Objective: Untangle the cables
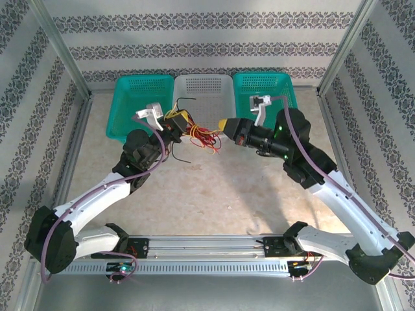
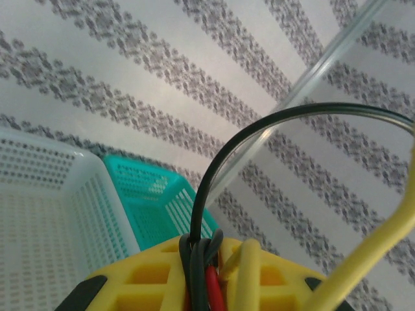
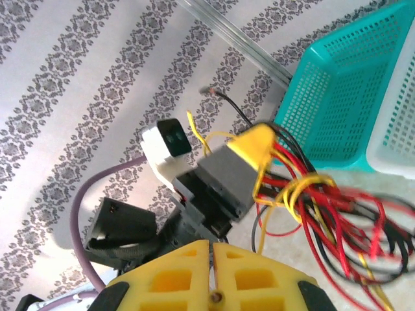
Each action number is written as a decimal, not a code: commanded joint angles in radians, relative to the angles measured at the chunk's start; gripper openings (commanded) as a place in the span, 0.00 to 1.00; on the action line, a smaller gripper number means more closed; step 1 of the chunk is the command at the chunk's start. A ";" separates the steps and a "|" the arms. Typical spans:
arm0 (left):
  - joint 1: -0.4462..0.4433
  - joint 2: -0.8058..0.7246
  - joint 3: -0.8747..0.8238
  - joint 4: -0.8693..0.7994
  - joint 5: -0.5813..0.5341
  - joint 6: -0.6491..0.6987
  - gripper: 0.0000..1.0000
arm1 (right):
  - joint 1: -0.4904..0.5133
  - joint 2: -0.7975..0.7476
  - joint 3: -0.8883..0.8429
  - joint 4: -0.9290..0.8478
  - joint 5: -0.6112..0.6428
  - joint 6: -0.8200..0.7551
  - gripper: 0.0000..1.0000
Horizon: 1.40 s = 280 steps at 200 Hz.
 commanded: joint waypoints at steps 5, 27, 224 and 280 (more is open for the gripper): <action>-0.003 -0.017 0.017 -0.094 0.224 0.012 0.00 | -0.045 0.061 0.169 -0.120 0.017 -0.134 0.00; 0.001 -0.019 0.071 -0.041 0.445 -0.100 0.00 | -0.135 0.125 0.260 -0.185 0.019 -0.176 0.00; 0.026 -0.045 0.183 0.325 -0.163 -0.144 0.00 | 0.016 0.122 -0.239 0.209 0.078 0.005 0.00; 0.068 0.033 0.153 0.347 -0.228 -0.094 0.00 | 0.233 -0.001 -0.271 0.139 0.216 -0.079 0.00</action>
